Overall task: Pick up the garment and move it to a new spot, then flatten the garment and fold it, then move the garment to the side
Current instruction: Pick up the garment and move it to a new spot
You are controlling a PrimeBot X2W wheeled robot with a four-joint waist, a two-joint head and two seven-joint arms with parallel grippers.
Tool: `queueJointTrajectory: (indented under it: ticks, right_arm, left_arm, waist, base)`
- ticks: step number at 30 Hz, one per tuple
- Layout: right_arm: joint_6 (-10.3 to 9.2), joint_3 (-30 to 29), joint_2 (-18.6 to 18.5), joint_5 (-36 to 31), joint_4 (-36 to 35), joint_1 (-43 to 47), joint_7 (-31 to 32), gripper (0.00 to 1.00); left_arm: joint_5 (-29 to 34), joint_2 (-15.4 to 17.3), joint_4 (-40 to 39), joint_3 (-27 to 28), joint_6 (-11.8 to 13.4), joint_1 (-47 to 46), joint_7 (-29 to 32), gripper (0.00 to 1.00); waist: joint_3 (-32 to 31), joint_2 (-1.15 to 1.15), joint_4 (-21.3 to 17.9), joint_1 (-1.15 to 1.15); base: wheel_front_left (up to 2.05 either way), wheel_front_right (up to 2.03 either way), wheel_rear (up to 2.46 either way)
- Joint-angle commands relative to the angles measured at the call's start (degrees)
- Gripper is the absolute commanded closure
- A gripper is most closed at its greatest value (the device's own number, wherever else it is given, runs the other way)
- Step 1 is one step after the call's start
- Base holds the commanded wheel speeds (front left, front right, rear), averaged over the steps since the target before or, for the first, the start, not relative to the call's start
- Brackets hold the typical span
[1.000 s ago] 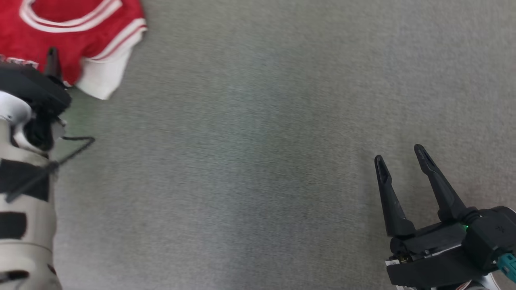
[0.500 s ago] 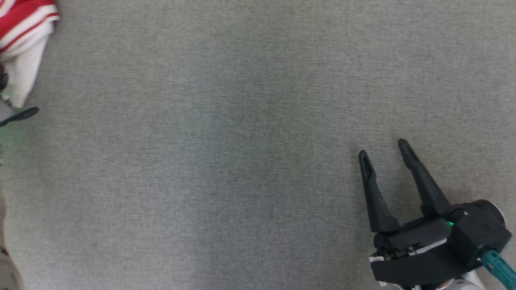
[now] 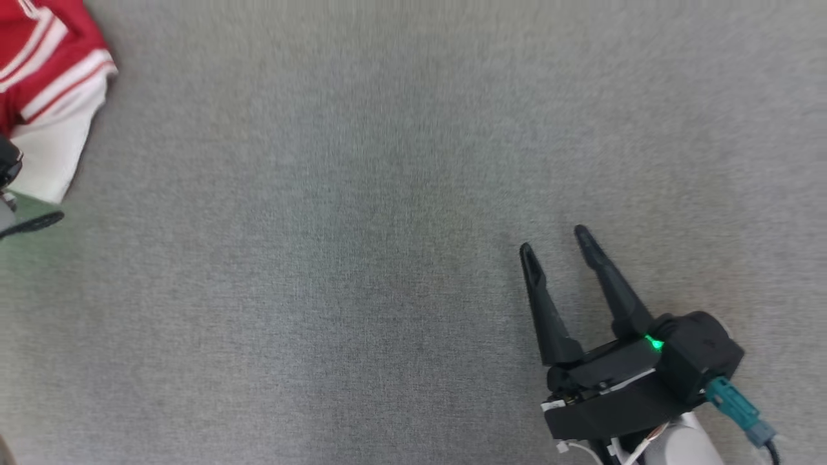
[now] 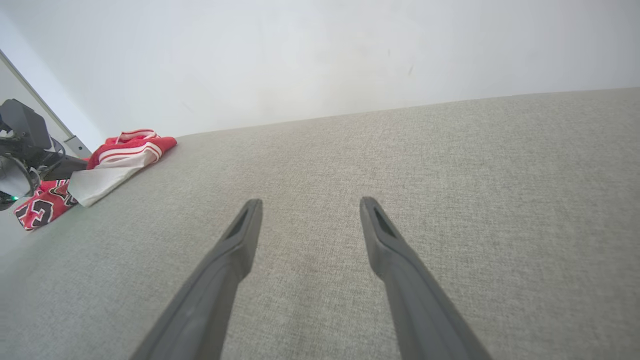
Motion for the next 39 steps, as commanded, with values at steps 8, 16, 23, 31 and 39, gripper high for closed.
queueJointTrajectory:
  ticks: [8, 16, 23, 31, 39]
  right_arm:
    - [-0.12, 0.98, 1.46, 3.52, 7.98, 0.85, -4.6, 0.0]
    - [-0.12, -0.8, 1.64, 4.89, 11.26, 3.51, -6.56, 0.0]
    - [-0.12, -2.74, 1.65, 6.29, 11.99, 5.71, -7.58, 0.0]
    - [-0.12, -2.58, 1.65, 6.2, 11.47, 6.24, -7.19, 0.0]
    - [-0.12, -2.04, 1.66, 5.96, 11.0, 5.79, -6.8, 0.0]
  left_arm:
    - [1.98, 0.12, -6.53, -4.37, -1.48, 1.86, 2.35, 1.0]
    - [-2.19, -4.98, -19.92, -8.02, -1.98, 4.78, 6.63, 1.0]
    - [-8.3, -12.42, -38.01, -10.66, -1.77, 11.9, 10.08, 1.0]
    - [-11.3, -19.17, -54.44, -17.17, 1.17, 23.82, 9.74, 1.0]
    - [-12.34, -19.6, -55.25, -27.92, 6.14, 33.62, 2.48, 1.0]
  waist:
    - [-16.43, -0.01, -2.83, -0.01]
    - [-24.24, -0.01, -5.05, -0.01]
    - [-27.91, -0.01, -8.4, -0.01]
    - [-28.25, -0.01, -13.95, -0.01]
    - [-27.0, -0.01, -19.0, -0.01]
  base:
    - [0.0, 0.0, 0.0]
    - [0.0, 0.0, 0.0]
    - [0.0, 0.0, 0.0]
    - [0.0, 0.0, 0.0]
    - [0.0, 0.0, 0.0]
